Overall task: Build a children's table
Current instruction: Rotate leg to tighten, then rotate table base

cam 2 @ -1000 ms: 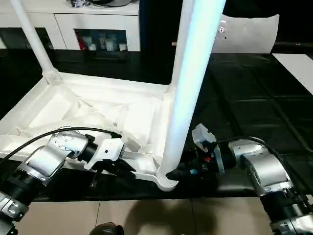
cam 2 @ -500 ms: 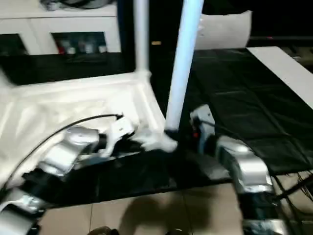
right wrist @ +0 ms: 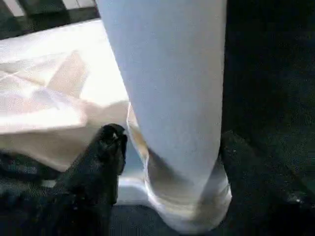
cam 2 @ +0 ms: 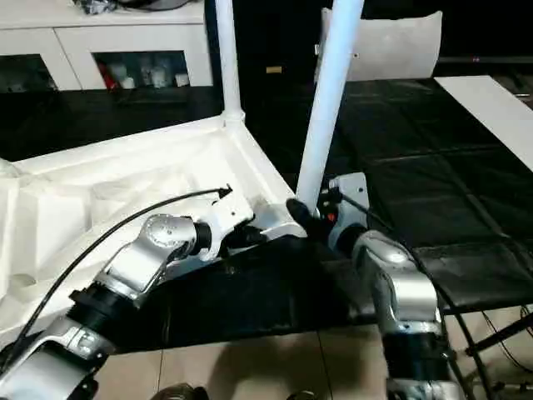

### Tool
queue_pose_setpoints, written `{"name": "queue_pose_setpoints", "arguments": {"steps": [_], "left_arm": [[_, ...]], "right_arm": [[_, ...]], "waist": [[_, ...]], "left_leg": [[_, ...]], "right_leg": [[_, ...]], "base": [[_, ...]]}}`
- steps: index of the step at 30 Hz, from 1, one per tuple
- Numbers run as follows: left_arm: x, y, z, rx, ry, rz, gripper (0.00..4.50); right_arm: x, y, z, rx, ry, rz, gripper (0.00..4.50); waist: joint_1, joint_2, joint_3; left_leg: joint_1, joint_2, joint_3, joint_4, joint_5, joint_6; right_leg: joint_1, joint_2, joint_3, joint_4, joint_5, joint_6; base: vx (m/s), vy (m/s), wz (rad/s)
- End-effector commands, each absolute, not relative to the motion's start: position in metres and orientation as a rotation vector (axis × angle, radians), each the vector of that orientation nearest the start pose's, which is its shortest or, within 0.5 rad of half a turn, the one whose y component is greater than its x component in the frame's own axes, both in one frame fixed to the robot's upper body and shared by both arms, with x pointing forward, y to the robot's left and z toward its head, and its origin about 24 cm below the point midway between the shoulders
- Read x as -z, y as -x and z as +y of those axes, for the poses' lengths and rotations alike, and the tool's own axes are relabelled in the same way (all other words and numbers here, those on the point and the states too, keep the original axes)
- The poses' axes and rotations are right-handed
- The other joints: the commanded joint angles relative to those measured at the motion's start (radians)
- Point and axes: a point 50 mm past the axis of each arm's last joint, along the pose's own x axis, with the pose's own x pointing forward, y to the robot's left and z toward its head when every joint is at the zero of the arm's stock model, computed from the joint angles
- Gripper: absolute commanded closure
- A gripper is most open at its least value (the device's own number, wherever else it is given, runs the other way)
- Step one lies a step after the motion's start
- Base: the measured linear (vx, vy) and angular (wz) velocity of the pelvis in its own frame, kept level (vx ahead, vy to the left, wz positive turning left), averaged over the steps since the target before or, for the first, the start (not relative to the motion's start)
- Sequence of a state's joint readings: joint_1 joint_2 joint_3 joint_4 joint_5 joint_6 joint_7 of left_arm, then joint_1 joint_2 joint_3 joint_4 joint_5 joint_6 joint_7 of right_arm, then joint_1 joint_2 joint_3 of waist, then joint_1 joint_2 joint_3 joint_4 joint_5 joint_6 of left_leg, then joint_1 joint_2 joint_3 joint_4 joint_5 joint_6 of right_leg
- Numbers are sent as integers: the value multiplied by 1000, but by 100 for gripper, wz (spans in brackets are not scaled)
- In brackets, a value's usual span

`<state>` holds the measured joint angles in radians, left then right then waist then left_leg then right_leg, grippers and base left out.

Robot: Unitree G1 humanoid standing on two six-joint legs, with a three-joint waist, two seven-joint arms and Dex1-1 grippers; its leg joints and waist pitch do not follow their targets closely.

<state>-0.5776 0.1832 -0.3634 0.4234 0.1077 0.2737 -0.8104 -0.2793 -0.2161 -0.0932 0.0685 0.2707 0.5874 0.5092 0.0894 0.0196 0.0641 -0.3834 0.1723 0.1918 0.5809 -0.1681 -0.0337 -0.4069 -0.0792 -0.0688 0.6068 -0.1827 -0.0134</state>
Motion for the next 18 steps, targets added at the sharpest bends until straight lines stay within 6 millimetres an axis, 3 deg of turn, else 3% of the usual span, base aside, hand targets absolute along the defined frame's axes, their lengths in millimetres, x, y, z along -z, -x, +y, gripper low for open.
{"name": "queue_pose_setpoints", "arguments": {"steps": [1,3,6,8,9,11,13,14,16,18], "left_arm": [[-65,-318,63,1091,-423,257,450],[-66,-318,63,1087,-410,245,450],[-70,-313,62,1117,-376,213,396],[-73,-311,63,1119,-351,204,393],[-75,-310,68,1111,-358,199,384],[-76,-309,70,1109,-362,198,361],[-79,-306,80,1111,-366,197,354],[-82,-303,86,1110,-368,197,350],[-83,-302,89,1109,-369,197,327],[-90,-294,112,1087,-378,221,313]], "right_arm": [[-58,-287,-171,-520,-115,369,90],[-58,-285,-174,-522,-86,375,65],[-63,-276,-181,-538,-94,336,38],[-69,-272,-185,-550,-107,316,14],[-77,-268,-188,-551,-103,273,9],[-80,-268,-188,-547,-104,254,2],[-87,-263,-188,-573,-119,238,0],[-89,-257,-185,-645,-113,265,0],[-90,-255,-184,-670,-111,276,0],[-90,-245,-176,-779,-110,335,0]], "waist": [[4,-15,-61],[2,-16,-61],[3,-19,-60],[7,-15,-62],[7,-5,-59],[4,-9,-57],[3,-1,-51],[0,-5,-49],[2,-4,-49],[1,-6,-46]], "left_leg": [[16,56,-28,-67,-222,31],[14,56,-29,-68,-223,25],[13,54,-28,-66,-217,36],[13,58,-27,-64,-201,45],[13,58,-29,-67,-205,47],[13,59,-29,-69,-220,48],[14,59,-31,-73,-250,38],[14,57,-30,-74,-260,35],[16,59,-31,-74,-255,38],[14,59,-33,-77,-257,33]], "right_leg": [[48,-76,49,-94,-313,-142],[48,-76,50,-92,-308,-138],[49,-78,51,-93,-316,-133],[47,-77,52,-90,-271,-151],[45,-74,50,-87,-258,-156],[45,-73,50,-89,-264,-155],[43,-75,50,-94,-304,-147],[44,-73,49,-97,-327,-136],[44,-72,51,-98,-327,-131],[44,-72,50,-95,-336,-132]], "base": [[0,0,0],[0,0,0],[0,0,0],[0,0,0],[0,0,0],[0,0,0],[0,0,0],[0,0,0],[0,0,0],[0,0,0]]}}
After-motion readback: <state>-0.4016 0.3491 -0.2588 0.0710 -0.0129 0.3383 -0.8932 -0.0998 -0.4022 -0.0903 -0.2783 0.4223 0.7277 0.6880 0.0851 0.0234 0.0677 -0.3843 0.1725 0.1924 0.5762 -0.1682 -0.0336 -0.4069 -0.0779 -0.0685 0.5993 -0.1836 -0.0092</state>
